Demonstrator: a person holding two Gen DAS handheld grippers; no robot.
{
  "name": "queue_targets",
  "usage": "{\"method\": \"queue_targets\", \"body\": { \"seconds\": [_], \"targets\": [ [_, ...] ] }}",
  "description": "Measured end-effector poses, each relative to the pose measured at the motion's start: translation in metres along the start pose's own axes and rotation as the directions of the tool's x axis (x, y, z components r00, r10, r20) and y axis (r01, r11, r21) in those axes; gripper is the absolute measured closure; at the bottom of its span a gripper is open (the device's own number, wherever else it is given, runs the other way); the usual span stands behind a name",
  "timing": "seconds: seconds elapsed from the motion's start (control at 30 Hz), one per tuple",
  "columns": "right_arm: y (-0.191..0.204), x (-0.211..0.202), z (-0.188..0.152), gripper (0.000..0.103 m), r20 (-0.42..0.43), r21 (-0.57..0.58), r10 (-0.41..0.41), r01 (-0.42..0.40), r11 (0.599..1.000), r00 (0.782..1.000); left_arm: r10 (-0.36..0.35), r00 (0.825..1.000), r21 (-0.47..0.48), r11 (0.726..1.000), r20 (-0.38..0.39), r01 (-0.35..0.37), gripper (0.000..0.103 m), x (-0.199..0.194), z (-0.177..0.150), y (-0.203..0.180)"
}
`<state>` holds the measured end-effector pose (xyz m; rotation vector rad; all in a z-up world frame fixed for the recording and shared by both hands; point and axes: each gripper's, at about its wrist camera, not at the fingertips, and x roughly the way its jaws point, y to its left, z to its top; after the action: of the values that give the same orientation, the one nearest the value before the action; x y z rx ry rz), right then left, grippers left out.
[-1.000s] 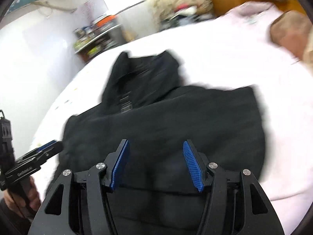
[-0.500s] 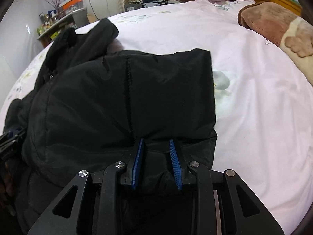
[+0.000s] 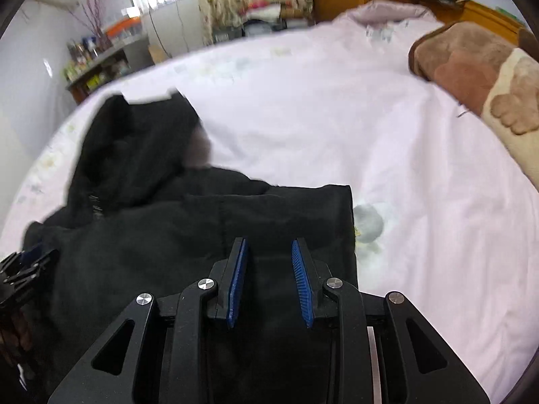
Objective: Fold large clothes
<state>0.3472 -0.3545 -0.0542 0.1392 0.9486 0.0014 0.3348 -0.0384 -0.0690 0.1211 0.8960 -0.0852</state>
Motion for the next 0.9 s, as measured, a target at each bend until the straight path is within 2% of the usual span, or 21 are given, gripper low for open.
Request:
{"method": "queue_targets", "body": {
  "seconds": [0.1,0.27,0.33,0.37,0.43,0.5,0.6,0.73,0.9],
  "targets": [
    [-0.001,0.026,-0.006,0.074,-0.040,-0.043,-0.028,0.027,0.999,0.999,-0.004,1.000,-0.016,1.000,0.009,0.004,0.040,0.008,-0.003,0.000],
    [-0.001,0.028,-0.007,0.074,-0.049,-0.041,-0.041,0.039,0.998,0.998,-0.005,1.000,-0.006,1.000,-0.006,0.005,0.042,0.002,0.002,0.001],
    [0.000,0.010,-0.003,0.074,-0.035,-0.034,-0.042,0.041,0.999,0.999,-0.031,1.000,-0.012,0.999,0.007,0.031,0.045,-0.021,0.008,0.008],
    [0.001,-0.006,-0.003,0.074,-0.004,-0.030,-0.015,0.015,0.999,1.000,-0.045,0.998,-0.014,0.999,0.038,0.046,0.045,-0.036,0.009,0.011],
    [0.003,-0.034,-0.009,0.074,0.051,-0.031,0.031,-0.030,0.999,0.998,-0.033,0.993,-0.009,0.999,0.115,0.034,0.045,-0.067,0.004,0.023],
    [0.006,-0.057,-0.022,0.074,0.085,-0.036,0.064,-0.061,0.997,0.994,-0.022,0.989,-0.028,0.999,0.143,0.027,0.045,-0.085,-0.006,0.039],
    [0.017,-0.060,-0.048,0.074,0.060,-0.061,0.088,-0.084,0.995,0.994,-0.019,0.995,-0.063,0.998,0.100,0.025,0.045,-0.082,-0.028,0.054],
    [0.023,-0.021,-0.065,0.074,-0.023,-0.072,0.066,-0.068,0.995,0.998,0.010,1.000,-0.051,0.999,-0.005,-0.010,0.045,-0.045,-0.046,0.049],
    [0.026,-0.006,-0.060,0.074,-0.047,-0.084,0.040,-0.044,0.996,0.998,0.040,0.999,-0.031,0.999,-0.010,-0.040,0.045,-0.037,-0.047,0.043]
  ]
}}
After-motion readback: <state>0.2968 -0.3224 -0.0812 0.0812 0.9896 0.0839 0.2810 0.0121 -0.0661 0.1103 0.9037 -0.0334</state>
